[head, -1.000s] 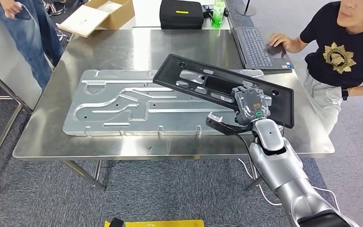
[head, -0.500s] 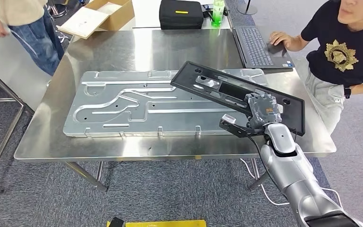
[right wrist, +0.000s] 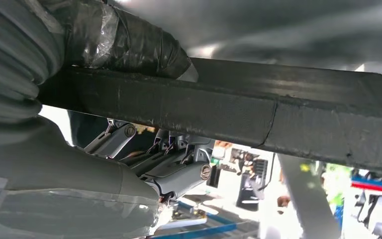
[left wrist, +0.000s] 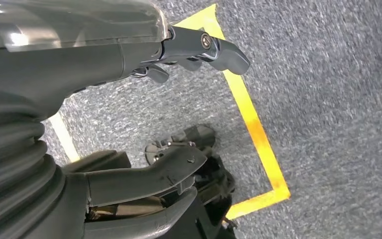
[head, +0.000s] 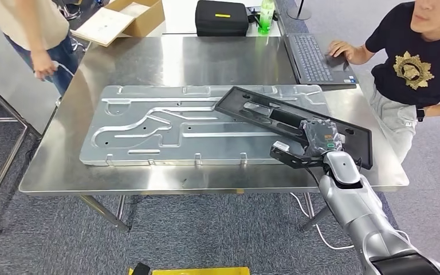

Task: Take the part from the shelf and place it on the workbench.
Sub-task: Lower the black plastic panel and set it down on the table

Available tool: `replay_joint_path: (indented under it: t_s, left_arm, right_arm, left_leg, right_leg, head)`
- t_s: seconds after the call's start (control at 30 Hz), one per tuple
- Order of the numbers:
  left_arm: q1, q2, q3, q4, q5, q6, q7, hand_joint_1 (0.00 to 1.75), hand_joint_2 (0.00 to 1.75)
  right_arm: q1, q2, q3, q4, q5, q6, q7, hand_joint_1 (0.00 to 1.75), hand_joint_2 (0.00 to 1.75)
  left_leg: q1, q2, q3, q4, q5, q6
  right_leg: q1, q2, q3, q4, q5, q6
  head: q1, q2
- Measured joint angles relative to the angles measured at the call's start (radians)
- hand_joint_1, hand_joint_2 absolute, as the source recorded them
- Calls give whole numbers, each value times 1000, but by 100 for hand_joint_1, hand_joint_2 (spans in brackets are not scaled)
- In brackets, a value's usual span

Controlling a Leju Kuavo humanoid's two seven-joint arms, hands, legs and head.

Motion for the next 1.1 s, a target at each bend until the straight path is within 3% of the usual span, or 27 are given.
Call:
replay_joint_path:
  t_s: [0.07, 0.17, 0.2, 0.23, 0.27, 0.3, 0.37, 0.4, 0.53, 0.6, 0.67, 0.7, 0.73, 0.77, 0.83, 0.9, 1.03, 1.1]
  left_arm:
    - [-1, 0, 0, 0, -2, 0, -1, 0, 175]
    - [-4, 0, 0, 0, -5, -2, -1, 0, 175]
    - [-3, 0, 0, 0, -7, -2, -1, 0, 175]
    - [-3, 0, 0, 0, -9, -2, 0, 0, 175]
    - [-3, 0, 0, 0, -11, -2, 1, 0, 175]
    - [-3, 0, 0, 0, -12, -1, 2, 0, 175]
    - [-3, 0, -1, 0, -13, 0, 3, 0, 175]
    - [-4, 0, -1, 0, -13, 0, 3, 0, 175]
    - [-4, 0, -1, 0, -13, 2, 4, 0, 175]
    - [-4, 0, -1, 0, -12, 3, 6, 0, 175]
    - [-3, 0, -1, 0, -11, 5, 9, 0, 175]
    - [-2, 0, -1, 0, -11, 5, 10, 0, 175]
    - [-1, 0, -1, 0, -11, 6, 12, 0, 175]
    - [0, 0, -1, 0, -11, 6, 13, 0, 175]
    - [-1, 1, -1, 0, -12, 6, 15, 0, 175]
    - [-3, 2, 0, 0, -11, 7, 15, 0, 175]
    - [-1, 1, 0, 0, -4, 10, 15, 0, 175]
    - [-1, 1, 1, 0, -2, 12, 15, 0, 175]
  right_arm:
    - [-3, 0, 0, 16, 3, 4, -5, 175, 175]
    - [-8, -1, 0, 40, 6, 4, -7, 44, 44]
    - [-8, -1, 0, 46, 8, 4, -7, 0, 0]
    - [-8, -1, 0, 50, 10, 4, -7, 0, 0]
    - [-9, -1, 0, 53, 12, 4, -7, 0, 0]
    - [-11, -1, 0, 54, 13, 3, -7, 0, 0]
    - [-18, -1, 0, 57, 14, 2, -7, 0, 0]
    - [-21, -1, 0, 58, 14, 2, -7, 0, 0]
    - [-26, -1, 0, 60, 15, 1, -7, 0, 0]
    - [-28, -1, 0, 60, 15, 0, -6, 0, 0]
    - [-27, -1, 0, 60, 15, -2, -4, 0, 0]
    - [-26, -1, 0, 60, 14, -2, -3, 0, 0]
    - [-25, -1, 0, 60, 14, -2, -2, 0, 0]
    - [-24, -1, 0, 61, 13, -2, 0, 0, 0]
    - [-24, -1, 0, 61, 12, -3, 3, 0, 0]
    - [-23, -2, 0, 60, 10, -4, 9, 0, 0]
    - [-2, -3, 0, 30, 13, -5, 47, 0, 0]
    - [20, -1, 0, -12, 19, 8, 73, 0, 0]
  left_leg:
    - [2, 0, 4, -10, 6, 13]
    - [-1, 1, 5, -13, 8, 22]
    - [-2, 1, 5, -13, 8, 23]
    - [-2, 1, 5, -12, 7, 23]
    - [-2, 1, 6, -11, 7, 22]
    - [-2, 1, 7, -10, 5, 20]
    - [-6, 0, 6, -5, 2, 14]
    - [-7, 0, 5, -3, 1, 10]
    - [-6, 1, 2, 9, -11, -10]
    - [-3, 2, -30, 83, -57, -21]
    - [1, 3, -87, 207, -116, -28]
    - [3, 3, -109, 253, -129, -30]
    - [4, 3, -114, 266, -124, -31]
    - [6, 3, -102, 242, -102, -31]
    - [7, 3, -41, 118, -41, -26]
    - [4, 3, 6, 23, -13, -18]
    - [2, 2, 18, -8, -5, 4]
    - [4, 2, 21, -18, 2, 16]
  right_leg:
    - [-3, -1, -17, 40, -30, 7]
    - [-4, -1, -96, 207, -110, 12]
    - [-4, -1, -115, 244, -118, 13]
    - [-4, -1, -118, 247, -106, 14]
    - [-4, -1, -103, 213, -79, 13]
    - [-5, -1, -73, 153, -43, 12]
    - [-2, -1, -18, 40, -2, 6]
    - [1, 0, -4, 10, 4, 3]
    - [0, 0, 4, -6, 6, -15]
    - [-3, -2, 7, -10, 9, -27]
    - [-1, -4, 8, -10, 8, -34]
    - [0, -4, 7, -10, 8, -34]
    - [1, -4, 7, -10, 8, -34]
    - [1, -3, 8, -9, 8, -33]
    - [1, -2, 8, -5, 6, -30]
    - [3, -1, 5, -2, 5, -22]
    - [2, -1, 2, 0, 1, 0]
    - [0, -1, -22, 55, -39, 7]
  head:
    - [0, 0]
    - [0, 0]
    - [1, 0]
    - [0, 0]
    - [0, 0]
    - [1, 0]
    - [0, 0]
    - [0, 0]
    - [0, 0]
    - [0, 0]
    - [0, 0]
    - [0, 0]
    - [0, 0]
    - [0, 0]
    - [0, 0]
    - [0, 0]
    - [0, 0]
    - [0, 0]
